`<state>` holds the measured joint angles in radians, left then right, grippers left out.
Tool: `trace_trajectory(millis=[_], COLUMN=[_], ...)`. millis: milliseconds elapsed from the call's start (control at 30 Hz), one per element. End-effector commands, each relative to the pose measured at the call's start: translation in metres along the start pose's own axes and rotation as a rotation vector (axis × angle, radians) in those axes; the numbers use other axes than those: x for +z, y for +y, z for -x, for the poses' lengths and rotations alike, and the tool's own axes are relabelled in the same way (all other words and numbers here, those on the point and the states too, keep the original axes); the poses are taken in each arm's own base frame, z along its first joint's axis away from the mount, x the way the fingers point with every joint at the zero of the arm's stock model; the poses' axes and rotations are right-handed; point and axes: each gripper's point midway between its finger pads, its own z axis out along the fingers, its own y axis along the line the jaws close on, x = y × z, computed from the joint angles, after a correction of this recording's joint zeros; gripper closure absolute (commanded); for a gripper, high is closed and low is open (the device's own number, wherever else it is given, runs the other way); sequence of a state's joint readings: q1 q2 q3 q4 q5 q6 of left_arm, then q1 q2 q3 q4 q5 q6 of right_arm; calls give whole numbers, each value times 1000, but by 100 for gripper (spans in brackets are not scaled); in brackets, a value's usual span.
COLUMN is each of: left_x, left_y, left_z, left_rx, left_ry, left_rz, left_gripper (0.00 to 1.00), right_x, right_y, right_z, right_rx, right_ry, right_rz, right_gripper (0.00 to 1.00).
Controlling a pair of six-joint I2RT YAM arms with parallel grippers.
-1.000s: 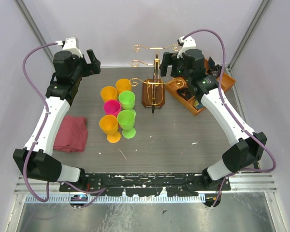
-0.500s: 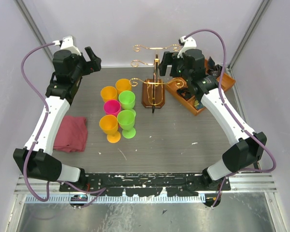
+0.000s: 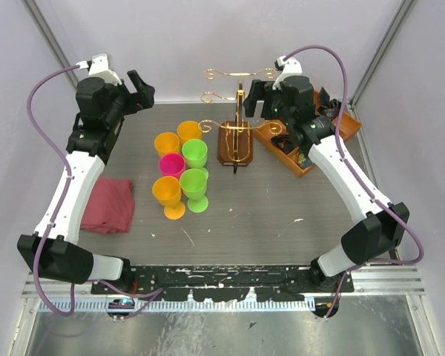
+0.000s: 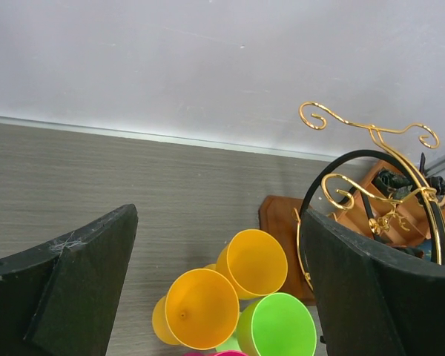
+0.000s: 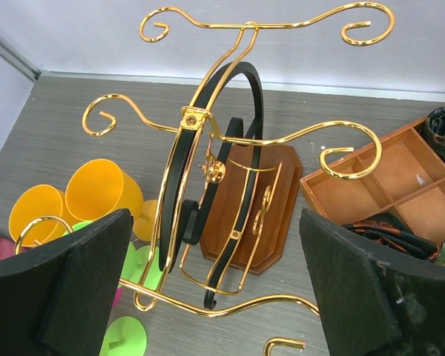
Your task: Place the wine glass upside down on the wine glass rack
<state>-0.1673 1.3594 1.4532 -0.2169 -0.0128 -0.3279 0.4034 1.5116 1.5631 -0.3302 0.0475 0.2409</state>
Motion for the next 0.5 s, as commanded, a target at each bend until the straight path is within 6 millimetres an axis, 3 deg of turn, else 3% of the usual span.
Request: trace_trajectory(millis=[0, 233, 467], left_x=[-4, -4, -5], left_y=[-11, -3, 0], left_z=[8, 2, -1], left_rx=[-24, 4, 30], left_ry=[-32, -26, -8], left_rz=[-51, -22, -15], left_gripper=[2, 2, 2], right_x=[-19, -16, 6], right_y=[2, 10, 16], right_z=[39, 34, 23], right_rx=[-15, 13, 88], right_ry=[-106, -85, -64], right_rz=[-3, 38, 64], right_gripper=[0, 0, 0])
